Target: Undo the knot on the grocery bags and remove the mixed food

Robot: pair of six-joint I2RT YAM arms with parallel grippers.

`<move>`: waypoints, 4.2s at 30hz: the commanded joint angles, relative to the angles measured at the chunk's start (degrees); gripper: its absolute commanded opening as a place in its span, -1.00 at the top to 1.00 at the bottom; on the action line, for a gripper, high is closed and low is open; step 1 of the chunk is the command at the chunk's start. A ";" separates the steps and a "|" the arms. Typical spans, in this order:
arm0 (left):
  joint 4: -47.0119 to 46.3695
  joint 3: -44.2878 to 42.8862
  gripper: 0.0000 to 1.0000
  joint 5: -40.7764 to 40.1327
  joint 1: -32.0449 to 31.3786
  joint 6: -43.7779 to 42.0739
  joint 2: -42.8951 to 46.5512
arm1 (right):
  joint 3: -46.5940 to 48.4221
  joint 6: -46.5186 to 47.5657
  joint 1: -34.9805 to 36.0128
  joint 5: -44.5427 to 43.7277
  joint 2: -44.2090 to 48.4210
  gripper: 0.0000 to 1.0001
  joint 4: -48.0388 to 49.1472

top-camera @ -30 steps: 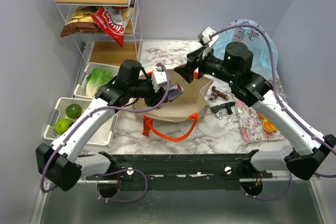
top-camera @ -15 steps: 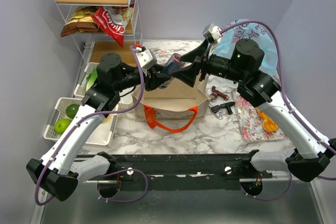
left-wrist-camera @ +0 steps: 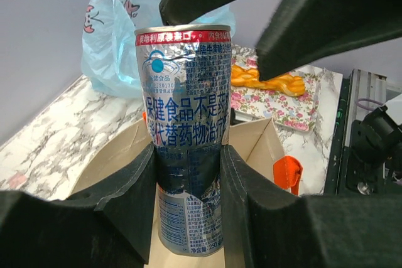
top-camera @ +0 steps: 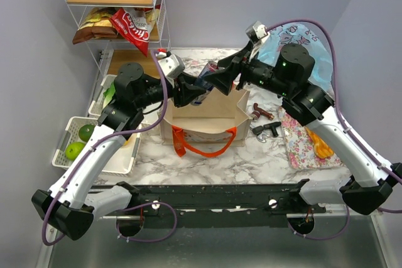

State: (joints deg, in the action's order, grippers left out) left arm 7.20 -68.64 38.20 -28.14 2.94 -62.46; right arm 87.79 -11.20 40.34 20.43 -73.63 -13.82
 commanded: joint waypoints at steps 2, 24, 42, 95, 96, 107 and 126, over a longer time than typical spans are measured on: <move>-9.61 -3.29 1.00 2.11 -0.34 1.98 1.77 | 4.23 -4.37 0.21 -8.62 0.79 -0.64 1.56; -11.56 -5.06 1.00 5.53 -0.41 6.17 0.77 | 1.31 -7.57 0.26 0.33 0.25 -0.46 3.09; 15.93 -18.61 -0.39 0.72 -0.86 -3.74 -6.44 | 3.11 -2.17 0.25 3.42 -1.17 0.99 3.48; 18.76 -34.25 1.00 0.36 16.01 3.68 -14.71 | 11.29 1.70 -0.33 -18.37 -2.27 -0.99 1.60; 17.54 -35.93 1.00 -1.08 17.88 4.12 -15.27 | 11.03 2.09 -0.46 -18.44 -2.06 -0.99 1.57; 5.95 -60.04 1.00 -15.96 34.11 7.23 -30.33 | 7.95 3.37 -0.52 -16.79 -0.91 -0.99 1.52; -5.23 -70.20 1.00 -19.91 35.33 -2.66 -49.06 | 6.82 6.40 -0.80 -16.92 -1.29 -0.99 0.25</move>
State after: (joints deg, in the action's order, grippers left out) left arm 10.52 -135.33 18.76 6.81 2.20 -111.39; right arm 94.08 -6.37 39.99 4.60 -75.31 -13.17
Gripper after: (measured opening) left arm 0.412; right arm 0.994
